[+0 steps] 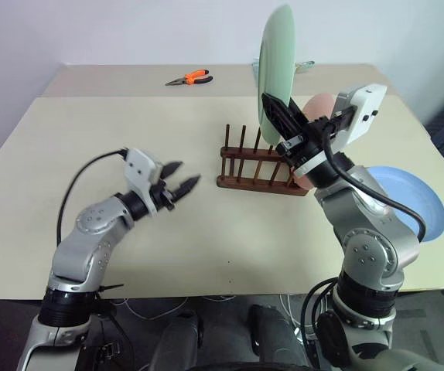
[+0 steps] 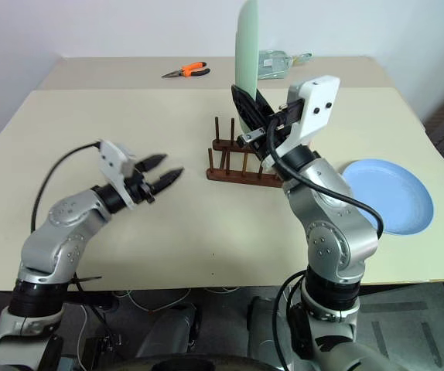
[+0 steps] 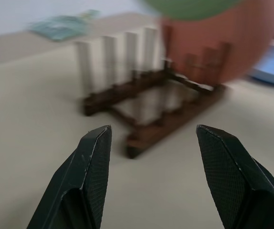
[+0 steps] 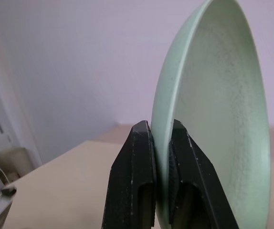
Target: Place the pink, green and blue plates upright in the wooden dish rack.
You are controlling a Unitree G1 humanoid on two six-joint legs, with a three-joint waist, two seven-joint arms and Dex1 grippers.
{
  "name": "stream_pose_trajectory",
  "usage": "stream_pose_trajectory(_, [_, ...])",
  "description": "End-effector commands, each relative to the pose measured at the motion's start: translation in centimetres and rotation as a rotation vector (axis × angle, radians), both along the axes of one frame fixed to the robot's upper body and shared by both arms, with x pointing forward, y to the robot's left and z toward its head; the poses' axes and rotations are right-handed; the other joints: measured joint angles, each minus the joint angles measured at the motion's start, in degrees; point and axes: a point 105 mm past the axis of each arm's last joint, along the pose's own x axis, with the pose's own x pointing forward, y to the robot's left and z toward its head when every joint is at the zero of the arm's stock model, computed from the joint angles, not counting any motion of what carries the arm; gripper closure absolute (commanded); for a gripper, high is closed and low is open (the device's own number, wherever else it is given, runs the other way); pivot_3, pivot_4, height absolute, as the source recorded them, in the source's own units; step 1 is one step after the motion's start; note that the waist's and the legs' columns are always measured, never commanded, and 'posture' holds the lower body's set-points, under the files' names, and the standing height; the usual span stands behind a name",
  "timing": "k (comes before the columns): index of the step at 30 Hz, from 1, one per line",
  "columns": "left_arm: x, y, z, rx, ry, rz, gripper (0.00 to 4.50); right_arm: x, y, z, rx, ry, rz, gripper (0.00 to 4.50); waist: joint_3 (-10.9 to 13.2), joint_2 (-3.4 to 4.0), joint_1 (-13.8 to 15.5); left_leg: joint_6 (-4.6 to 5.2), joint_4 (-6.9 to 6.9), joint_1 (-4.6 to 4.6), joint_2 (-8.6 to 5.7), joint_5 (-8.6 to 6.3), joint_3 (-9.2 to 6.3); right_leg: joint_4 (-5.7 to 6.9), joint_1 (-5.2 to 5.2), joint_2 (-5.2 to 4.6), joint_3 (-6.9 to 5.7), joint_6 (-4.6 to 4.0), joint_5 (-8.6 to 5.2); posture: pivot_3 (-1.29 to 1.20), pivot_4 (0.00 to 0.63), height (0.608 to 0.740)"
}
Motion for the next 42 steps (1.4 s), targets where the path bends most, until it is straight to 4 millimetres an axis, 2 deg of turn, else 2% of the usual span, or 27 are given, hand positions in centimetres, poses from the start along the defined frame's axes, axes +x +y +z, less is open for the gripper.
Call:
stream_pose_trajectory(1, [-1.7,-1.6,0.2,0.022,-0.025,-0.116,1.63,-0.9,-0.1,1.2,0.033,-0.027,-0.019,4.50,0.0,0.08,0.0,0.00,0.00,0.00,0.00,0.00,0.01,0.00,-0.01,0.00,0.00,0.00,0.00,0.00,0.150,0.740])
stream_pose_trajectory(6, [-2.8,-2.9,-0.4,0.041,-0.011,-0.188,1.63,-0.2,-0.5,0.3,0.034,0.030,-0.054,4.50,0.0,0.08,0.0,0.01,0.02,-0.01,0.00,0.00,0.02,0.00,0.00,0.00,-0.01,0.01,0.00,0.00,0.150,0.740])
stream_pose_trajectory(13, [-3.0,-2.9,-0.4,0.039,-0.015,-0.174,1.63,1.6,-1.6,-0.6,0.050,0.102,-0.100,4.50,0.0,0.09,0.0,0.02,0.01,0.00,0.00,0.00,0.02,0.00,0.00,0.00,-0.01,0.02,-0.01,0.00,0.150,0.740])
stream_pose_trajectory(16, [-3.0,-2.7,-0.4,0.047,-0.019,-0.164,1.63,2.5,-1.7,-0.7,0.065,0.135,-0.067,4.50,0.0,0.09,0.0,0.02,0.03,-0.01,0.00,0.00,0.02,0.00,0.01,0.00,-0.01,0.03,0.00,0.00,0.150,0.740])
stream_pose_trajectory(17, [-3.0,-2.6,-0.4,0.049,-0.020,-0.162,1.60,2.6,-1.8,-0.7,0.065,0.136,-0.062,3.75,0.0,0.10,0.1,0.02,0.03,-0.01,0.00,0.00,0.02,0.00,0.01,0.00,-0.01,0.03,0.00,0.00,0.150,0.740])
stream_pose_trajectory(18, [-3.0,-2.6,-0.6,0.054,-0.019,-0.159,1.60,2.7,-1.9,-0.4,0.050,0.125,-0.065,3.45,0.1,0.11,0.1,0.02,0.03,-0.01,0.00,0.00,0.01,0.00,0.01,0.00,-0.02,0.03,0.00,0.00,0.150,0.740])
stream_pose_trajectory(20, [-3.0,-2.6,-0.8,0.063,-0.018,-0.158,1.60,2.9,-1.9,0.1,0.012,0.091,-0.075,2.49,0.1,0.12,0.0,0.03,0.02,-0.01,0.00,0.00,0.02,0.00,0.01,0.00,-0.02,0.03,0.00,0.00,0.150,0.740])
stream_pose_trajectory(21, [-3.1,-2.7,-0.9,0.066,-0.017,-0.159,1.60,2.7,-1.9,0.9,-0.067,0.028,-0.094,1.87,0.1,0.14,0.0,0.03,0.02,-0.01,0.00,0.00,0.02,0.00,0.01,0.00,-0.02,0.03,-0.01,0.00,0.150,0.740])
stream_pose_trajectory(23, [-3.1,-2.8,-1.0,0.066,-0.015,-0.160,1.60,2.2,-1.7,2.0,-0.203,-0.079,-0.108,0.98,0.1,0.19,0.0,0.03,0.04,-0.03,-0.01,0.00,0.05,-0.02,0.01,-0.01,-0.01,0.04,-0.01,0.00,0.150,0.740])
stream_pose_trajectory(25, [-3.1,-2.9,-1.0,0.066,-0.015,-0.165,1.60,1.3,-1.6,3.1,-0.342,-0.195,-0.114,0.98,0.1,0.20,0.0,0.04,0.03,-0.03,0.00,0.00,0.06,-0.03,0.01,-0.01,-0.03,0.05,-0.01,0.00,0.150,0.740])
stream_pose_trajectory(28, [-2.9,-3.3,-1.0,0.078,-0.020,-0.182,1.60,0.3,-3.5,4.8,-0.482,-0.321,-0.166,0.98,0.1,0.18,0.1,0.07,0.04,-0.04,0.01,-0.02,0.05,-0.10,0.08,-0.02,-0.07,0.20,-0.11,0.00,0.150,0.740])
stream_pose_trajectory(29, [-2.8,-3.4,-1.1,0.081,-0.022,-0.188,1.60,0.2,-4.8,5.4,-0.486,-0.322,-0.187,0.98,0.1,0.18,0.2,0.08,0.06,-0.04,0.00,-0.03,0.05,-0.14,0.11,-0.02,-0.07,0.26,-0.15,0.00,0.150,0.740])
stream_pose_trajectory(32, [-2.5,-3.8,-1.1,0.088,-0.028,-0.210,1.60,0.1,-10.6,5.9,-0.475,-0.261,-0.344,0.03,0.1,0.14,0.6,0.11,0.12,-0.06,-0.01,-0.04,0.03,-0.30,0.23,-0.04,-0.09,0.24,-0.16,0.00,0.150,0.740])
stream_pose_trajectory(34, [-2.3,-3.9,-1.1,0.091,-0.030,-0.222,1.60,-0.2,-13.3,5.0,-0.545,-0.212,-0.433,0.01,0.1,0.12,1.2,0.18,0.15,-0.05,-0.03,-0.08,0.03,-0.36,0.31,-0.08,-0.10,0.23,-0.15,0.00,0.150,0.740])
stream_pose_trajectory(35, [-2.2,-4.0,-1.2,0.092,-0.031,-0.226,1.60,-0.3,-14.0,4.6,-0.574,-0.196,-0.453,0.01,0.1,0.12,1.3,0.21,0.15,-0.05,-0.03,-0.10,0.07,-0.41,0.31,-0.09,-0.09,0.20,-0.13,0.00,0.150,0.740])
stream_pose_trajectory(36, [-2.2,-4.1,-1.2,0.093,-0.032,-0.237,1.60,-0.7,-15.6,3.0,-0.626,-0.123,-0.494,0.01,0.1,0.13,1.5,0.22,0.13,-0.05,-0.03,-0.11,0.09,-0.41,0.30,-0.11,-0.09,0.17,-0.11,0.00,0.150,0.740])
stream_pose_trajectory(39, [-2.0,-4.7,-1.4,0.096,-0.035,-0.278,1.60,-2.7,-18.7,-5.2,-0.852,0.190,-0.487,0.01,0.1,0.13,2.0,0.24,0.08,-0.07,-0.03,-0.12,0.08,-0.39,0.31,-0.14,-0.12,0.15,-0.11,0.00,0.150,0.740])
stream_pose_trajectory(42, [-1.8,-5.1,-1.4,0.101,-0.038,-0.299,1.60,-3.5,-19.5,-8.9,-0.845,0.319,-0.502,0.01,0.1,0.30,1.5,0.31,0.14,-0.07,-0.05,-0.16,0.18,-0.41,0.32,-0.20,-0.06,0.17,-0.13,0.00,0.150,0.740])
